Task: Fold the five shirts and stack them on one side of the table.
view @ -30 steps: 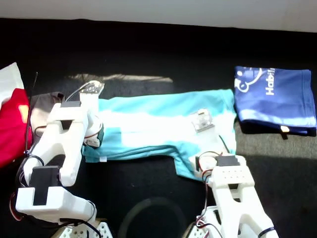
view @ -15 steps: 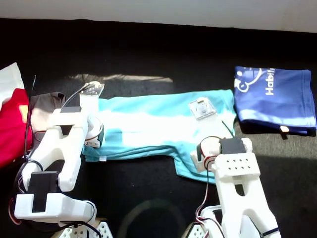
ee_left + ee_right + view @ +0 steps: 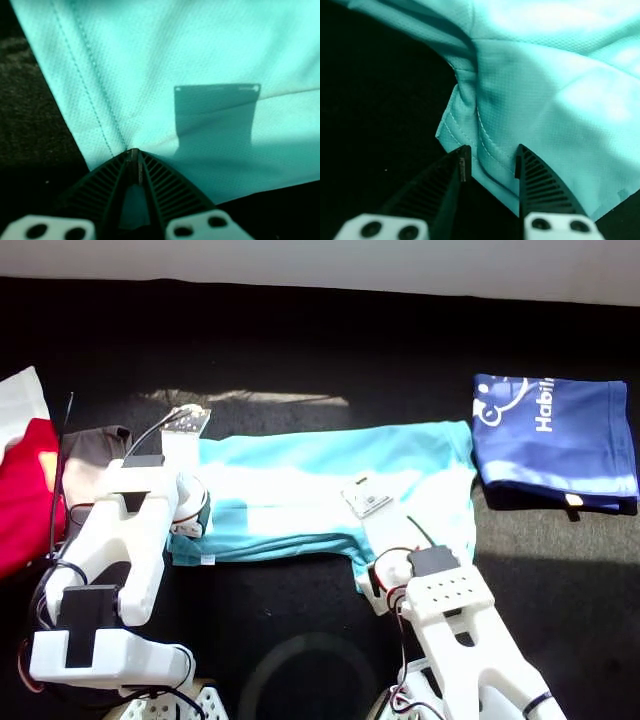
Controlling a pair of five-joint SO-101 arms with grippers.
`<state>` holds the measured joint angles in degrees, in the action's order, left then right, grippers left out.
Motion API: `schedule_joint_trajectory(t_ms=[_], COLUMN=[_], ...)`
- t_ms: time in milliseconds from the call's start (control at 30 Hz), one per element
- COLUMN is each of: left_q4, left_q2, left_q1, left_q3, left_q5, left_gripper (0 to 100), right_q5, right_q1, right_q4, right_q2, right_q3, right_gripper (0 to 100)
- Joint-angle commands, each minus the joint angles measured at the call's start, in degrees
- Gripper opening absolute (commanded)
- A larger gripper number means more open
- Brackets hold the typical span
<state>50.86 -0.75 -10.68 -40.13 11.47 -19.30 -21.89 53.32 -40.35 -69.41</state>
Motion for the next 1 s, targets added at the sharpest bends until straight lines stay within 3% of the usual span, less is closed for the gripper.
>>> schedule_joint_trajectory(t_ms=[0,267,567,767,967], left_q4=[-2.11,-2.11,-2.11,-2.11,-2.11], left_q2=[-0.22,-0.22,-0.22,-0.22,-0.22], left_q1=[-1.45,-1.45,-1.45,-1.45,-1.45], left_q3=[0.04,0.04,0.04,0.04,0.04], left_q5=[0.44,0.44,0.44,0.44,0.44], left_gripper=[1,1,1,1,1], right_q5=[-0.44,-0.53,-0.53,-0.62,-0.62], right_q1=[0.84,9.01,11.65,6.2,-1.19], right_q4=[-2.77,-7.96,1.01,9.54,10.15], right_q2=[-0.92,-1.36,-1.54,-1.54,-1.1], right_q3=[-1.19,-1.27,9.71,13.58,11.82], right_gripper=[15.1,0.5,0.7,0.7,0.7])
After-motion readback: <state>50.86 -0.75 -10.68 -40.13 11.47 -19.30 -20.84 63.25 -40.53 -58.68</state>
